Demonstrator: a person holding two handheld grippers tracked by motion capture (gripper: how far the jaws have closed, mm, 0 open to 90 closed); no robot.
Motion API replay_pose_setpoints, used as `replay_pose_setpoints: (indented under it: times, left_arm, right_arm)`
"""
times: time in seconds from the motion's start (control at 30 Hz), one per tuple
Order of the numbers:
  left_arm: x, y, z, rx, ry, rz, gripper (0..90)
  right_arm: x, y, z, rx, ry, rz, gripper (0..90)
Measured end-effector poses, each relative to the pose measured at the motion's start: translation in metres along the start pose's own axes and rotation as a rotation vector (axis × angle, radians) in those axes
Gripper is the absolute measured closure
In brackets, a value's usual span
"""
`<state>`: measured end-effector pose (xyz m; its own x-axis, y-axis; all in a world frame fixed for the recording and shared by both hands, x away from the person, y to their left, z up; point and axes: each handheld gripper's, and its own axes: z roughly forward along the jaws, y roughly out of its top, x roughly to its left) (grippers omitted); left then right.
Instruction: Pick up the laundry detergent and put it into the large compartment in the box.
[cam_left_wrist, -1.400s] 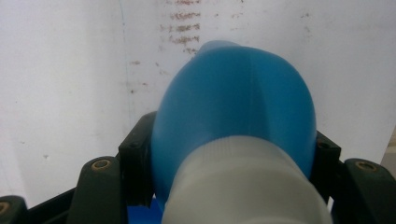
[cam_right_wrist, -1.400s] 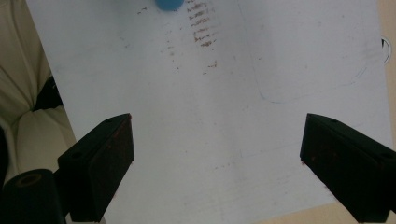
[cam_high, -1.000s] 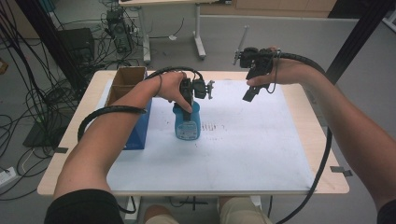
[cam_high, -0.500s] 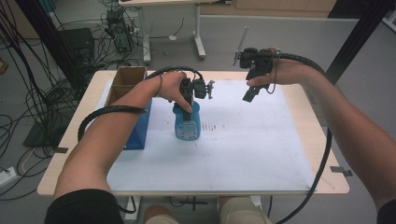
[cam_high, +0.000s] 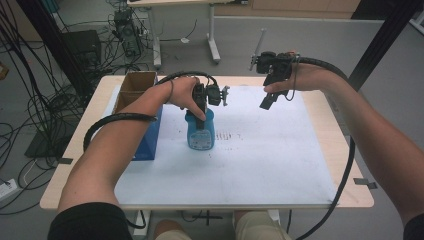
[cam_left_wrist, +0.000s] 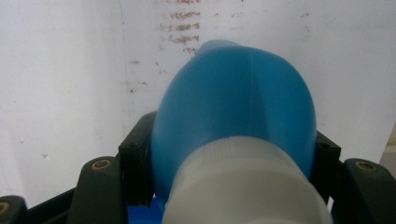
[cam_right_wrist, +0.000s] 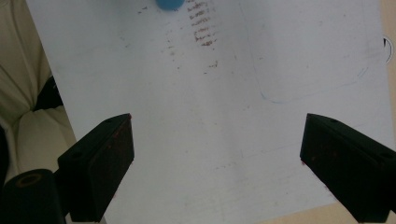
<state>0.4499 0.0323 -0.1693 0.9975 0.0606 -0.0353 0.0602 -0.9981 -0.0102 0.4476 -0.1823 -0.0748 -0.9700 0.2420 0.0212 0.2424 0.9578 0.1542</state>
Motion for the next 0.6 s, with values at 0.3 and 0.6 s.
replay_pose_setpoints:
  times: [0.3,0.6]
  left_arm:
    - [0.0019,-0.0003,-0.0001,-0.002,-0.006,-0.006,37.0]
    - [0.0009,0.0000,0.0000,-0.001,-0.003,-0.007,37.0]
  right_arm:
    - [0.0001,-0.0019,-0.0004,-0.007,-0.001,-0.001,9.9]
    - [0.0003,-0.0023,0.0004,-0.006,-0.002,-0.002,9.9]
